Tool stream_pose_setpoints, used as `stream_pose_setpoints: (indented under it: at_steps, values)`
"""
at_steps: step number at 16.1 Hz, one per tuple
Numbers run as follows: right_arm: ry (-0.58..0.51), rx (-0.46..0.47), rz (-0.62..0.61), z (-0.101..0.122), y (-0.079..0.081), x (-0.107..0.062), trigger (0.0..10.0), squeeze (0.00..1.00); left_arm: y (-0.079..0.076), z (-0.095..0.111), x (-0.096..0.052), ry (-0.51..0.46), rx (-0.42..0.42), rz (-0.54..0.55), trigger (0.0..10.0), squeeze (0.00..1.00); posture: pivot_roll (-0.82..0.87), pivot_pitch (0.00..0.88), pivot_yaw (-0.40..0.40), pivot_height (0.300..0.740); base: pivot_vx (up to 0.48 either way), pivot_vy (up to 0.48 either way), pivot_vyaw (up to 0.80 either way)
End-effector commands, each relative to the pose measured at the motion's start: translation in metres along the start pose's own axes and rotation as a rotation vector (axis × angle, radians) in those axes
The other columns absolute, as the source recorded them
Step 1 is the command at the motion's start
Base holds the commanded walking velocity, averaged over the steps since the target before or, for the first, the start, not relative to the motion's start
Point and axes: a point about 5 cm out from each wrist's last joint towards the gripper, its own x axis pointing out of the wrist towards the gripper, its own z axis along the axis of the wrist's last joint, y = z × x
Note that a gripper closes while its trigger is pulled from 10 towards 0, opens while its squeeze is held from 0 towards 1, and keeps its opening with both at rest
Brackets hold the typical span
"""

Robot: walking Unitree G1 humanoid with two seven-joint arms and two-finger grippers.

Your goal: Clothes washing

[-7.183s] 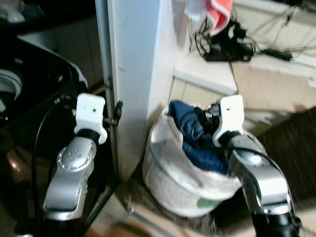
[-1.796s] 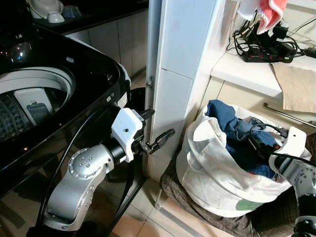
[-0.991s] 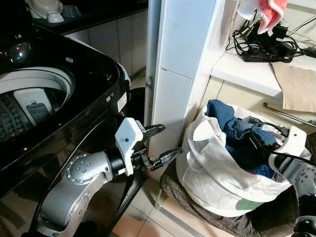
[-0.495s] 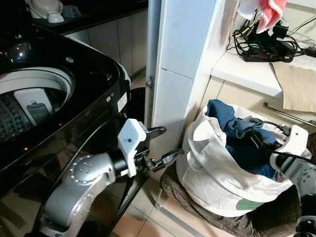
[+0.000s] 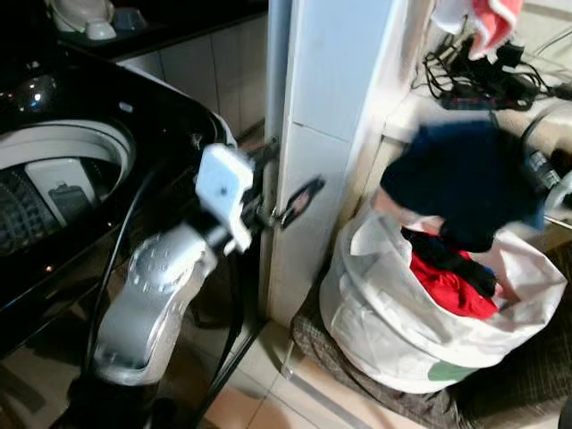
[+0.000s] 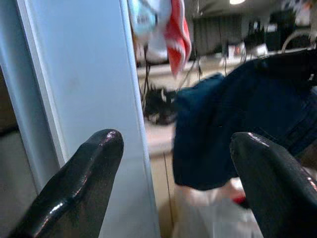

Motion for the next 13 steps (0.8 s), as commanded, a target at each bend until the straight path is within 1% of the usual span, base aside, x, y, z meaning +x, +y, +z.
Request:
stream_pose_setpoints:
  at_steps: [1,2,3,4,5,6,7,8,9,10,11,12,13]
  values:
    - [-0.044,0.022,0.157,0.008,0.023,0.006,0.0,0.0,-0.003,0.006,0.012,-0.026,-0.04,-0.035,10.0,0.08,-0.03,0.0,-0.111,0.74,0.0,0.0,0.0]
    - [-0.052,0.038,0.199,0.009,0.03,0.01,0.0,0.0,-0.003,0.008,0.018,-0.041,-0.053,-0.043,10.0,1.0,-0.03,0.0,-0.116,0.74,0.0,0.0,0.0]
    - [-0.067,0.067,0.324,0.014,0.053,0.018,0.0,0.0,-0.005,0.016,0.029,-0.081,-0.05,-0.087,10.0,1.0,-0.03,0.0,-0.123,0.74,0.0,0.0,0.0]
    - [-0.068,0.07,0.352,0.014,0.058,0.019,0.0,0.0,-0.005,0.017,0.032,-0.086,-0.043,-0.085,10.0,1.0,-0.03,0.0,-0.125,0.74,0.0,0.0,0.0]
    - [-0.082,0.086,0.445,0.018,0.074,0.022,0.0,0.0,-0.006,0.02,0.037,-0.101,-0.043,-0.104,10.0,1.0,-0.02,0.0,-0.135,0.74,0.0,0.0,0.0]
    - [-0.107,0.115,0.543,0.02,0.088,0.024,0.0,0.0,-0.007,0.019,0.042,-0.096,-0.018,-0.123,10.0,1.0,-0.02,0.0,-0.139,0.74,0.0,0.0,0.0]
    - [-0.12,0.14,0.586,0.02,0.093,0.025,0.0,0.0,-0.006,0.016,0.044,-0.079,0.012,-0.113,10.0,1.0,-0.02,0.0,-0.139,0.74,0.0,0.0,0.0]
    - [-0.123,0.171,0.62,0.018,0.1,0.026,0.0,0.0,-0.01,0.011,0.045,-0.055,-0.049,-0.139,10.0,1.0,-0.02,0.0,-0.145,0.74,0.0,0.0,0.0]
    - [-0.12,0.178,0.627,0.017,0.101,0.027,0.0,0.0,-0.013,0.009,0.044,-0.05,-0.082,-0.16,10.0,0.89,-0.02,0.0,-0.145,0.74,0.0,0.0,0.0]
    - [-0.111,0.19,0.637,0.015,0.105,0.026,0.0,0.0,-0.019,0.007,0.045,-0.053,-0.145,-0.19,10.0,0.0,-0.02,0.0,-0.146,0.74,0.0,0.0,0.0]
    - [-0.101,0.191,0.646,0.012,0.107,0.026,0.0,0.0,-0.025,0.009,0.045,-0.074,-0.214,-0.214,10.0,0.0,-0.02,0.0,-0.147,0.74,0.0,0.0,0.0]
    - [-0.093,0.192,0.65,0.01,0.108,0.026,0.0,0.0,-0.032,0.012,0.046,-0.103,-0.304,-0.245,10.0,0.0,-0.02,0.0,-0.147,0.74,0.0,0.0,0.0]
    - [-0.082,0.188,0.645,0.008,0.109,0.026,0.0,0.0,-0.035,0.014,0.047,-0.117,-0.348,-0.261,10.0,0.0,-0.02,0.0,-0.147,0.74,0.0,0.0,0.0]
